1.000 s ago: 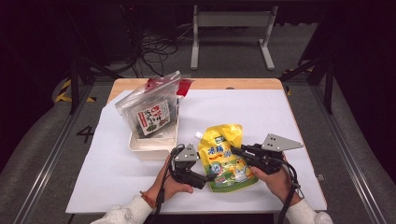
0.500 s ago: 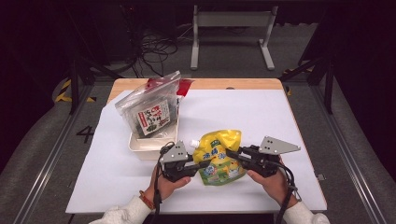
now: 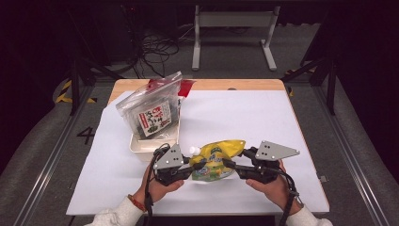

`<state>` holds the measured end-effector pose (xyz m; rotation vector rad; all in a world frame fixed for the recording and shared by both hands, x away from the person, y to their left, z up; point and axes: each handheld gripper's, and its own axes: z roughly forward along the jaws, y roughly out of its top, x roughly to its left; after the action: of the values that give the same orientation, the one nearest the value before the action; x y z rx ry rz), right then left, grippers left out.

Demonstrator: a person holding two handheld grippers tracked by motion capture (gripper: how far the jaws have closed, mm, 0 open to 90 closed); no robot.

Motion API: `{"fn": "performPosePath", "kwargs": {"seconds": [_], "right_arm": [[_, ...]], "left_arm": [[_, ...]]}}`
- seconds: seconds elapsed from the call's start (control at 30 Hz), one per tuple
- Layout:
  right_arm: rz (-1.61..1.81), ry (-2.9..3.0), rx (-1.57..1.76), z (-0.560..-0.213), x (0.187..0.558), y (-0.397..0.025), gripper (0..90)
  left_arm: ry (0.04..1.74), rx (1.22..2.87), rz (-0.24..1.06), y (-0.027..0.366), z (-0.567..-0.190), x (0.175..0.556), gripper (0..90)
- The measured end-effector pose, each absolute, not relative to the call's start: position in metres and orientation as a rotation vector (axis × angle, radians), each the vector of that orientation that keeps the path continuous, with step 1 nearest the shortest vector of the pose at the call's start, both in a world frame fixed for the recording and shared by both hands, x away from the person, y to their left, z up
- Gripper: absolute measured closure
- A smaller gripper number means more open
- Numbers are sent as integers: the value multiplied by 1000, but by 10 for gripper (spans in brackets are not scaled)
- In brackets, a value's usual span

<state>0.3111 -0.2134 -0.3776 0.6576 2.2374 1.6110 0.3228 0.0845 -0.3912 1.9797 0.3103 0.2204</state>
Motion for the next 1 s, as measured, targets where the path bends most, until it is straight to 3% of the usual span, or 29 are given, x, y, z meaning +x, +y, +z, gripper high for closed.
{"fn": "performPosePath", "kwargs": {"seconds": [0.1, 0.4, 1.0], "right_arm": [[1567, 2253, 682, -378, 312, -211, 399], [1439, 2318, 692, -384, 308, -222, 255], [1165, 2432, 836, -421, 302, -253, 197]], "left_arm": [[314, 1981, 228, 89, -390, 323, 825], [311, 1974, 254, 103, -382, 321, 826], [299, 1947, 302, 123, -364, 321, 827]]}}
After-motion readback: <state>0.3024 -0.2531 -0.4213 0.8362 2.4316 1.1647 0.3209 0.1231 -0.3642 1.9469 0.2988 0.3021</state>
